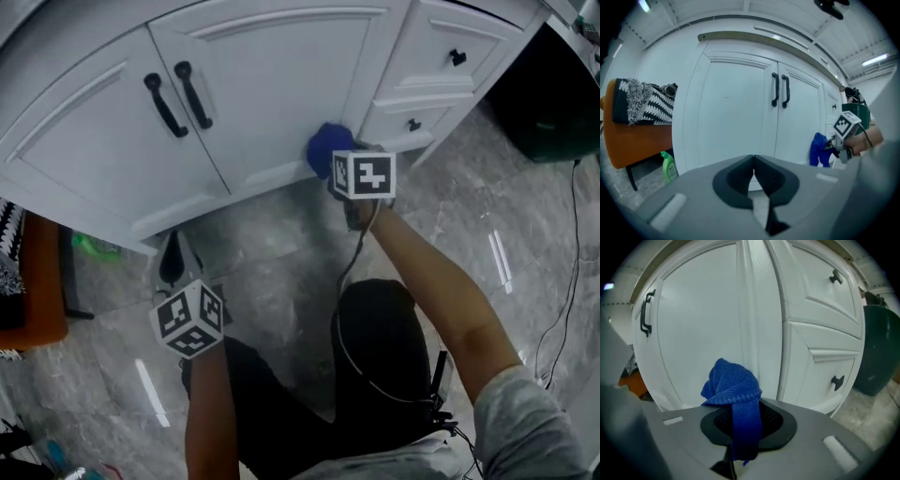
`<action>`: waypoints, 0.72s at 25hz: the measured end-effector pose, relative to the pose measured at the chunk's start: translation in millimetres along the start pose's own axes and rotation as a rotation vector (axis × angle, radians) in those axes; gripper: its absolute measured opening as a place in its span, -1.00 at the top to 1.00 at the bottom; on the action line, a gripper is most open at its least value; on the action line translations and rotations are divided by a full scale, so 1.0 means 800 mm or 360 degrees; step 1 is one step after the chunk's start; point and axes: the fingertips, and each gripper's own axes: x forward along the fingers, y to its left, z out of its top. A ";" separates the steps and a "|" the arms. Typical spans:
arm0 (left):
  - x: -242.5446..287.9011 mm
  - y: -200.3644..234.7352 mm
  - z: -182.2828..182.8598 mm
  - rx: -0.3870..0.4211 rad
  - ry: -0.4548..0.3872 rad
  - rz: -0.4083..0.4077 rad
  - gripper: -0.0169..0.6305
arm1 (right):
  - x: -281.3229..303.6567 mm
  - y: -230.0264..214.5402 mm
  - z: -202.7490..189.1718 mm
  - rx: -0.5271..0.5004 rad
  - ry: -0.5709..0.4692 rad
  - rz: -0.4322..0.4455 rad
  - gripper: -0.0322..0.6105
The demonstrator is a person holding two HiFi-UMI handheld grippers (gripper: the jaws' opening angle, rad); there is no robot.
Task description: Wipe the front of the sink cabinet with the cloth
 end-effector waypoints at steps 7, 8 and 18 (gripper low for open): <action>0.004 -0.026 -0.015 0.0056 0.0050 -0.0053 0.91 | -0.050 -0.004 0.048 -0.0126 -0.0036 0.0027 0.67; 0.004 -0.027 -0.018 0.0061 0.0061 -0.0055 0.91 | -0.059 -0.003 0.058 -0.0088 -0.0032 0.0048 0.67; 0.004 -0.022 -0.024 0.0065 0.0061 -0.0040 0.91 | -0.190 0.020 0.224 -0.0152 -0.0776 0.0219 0.67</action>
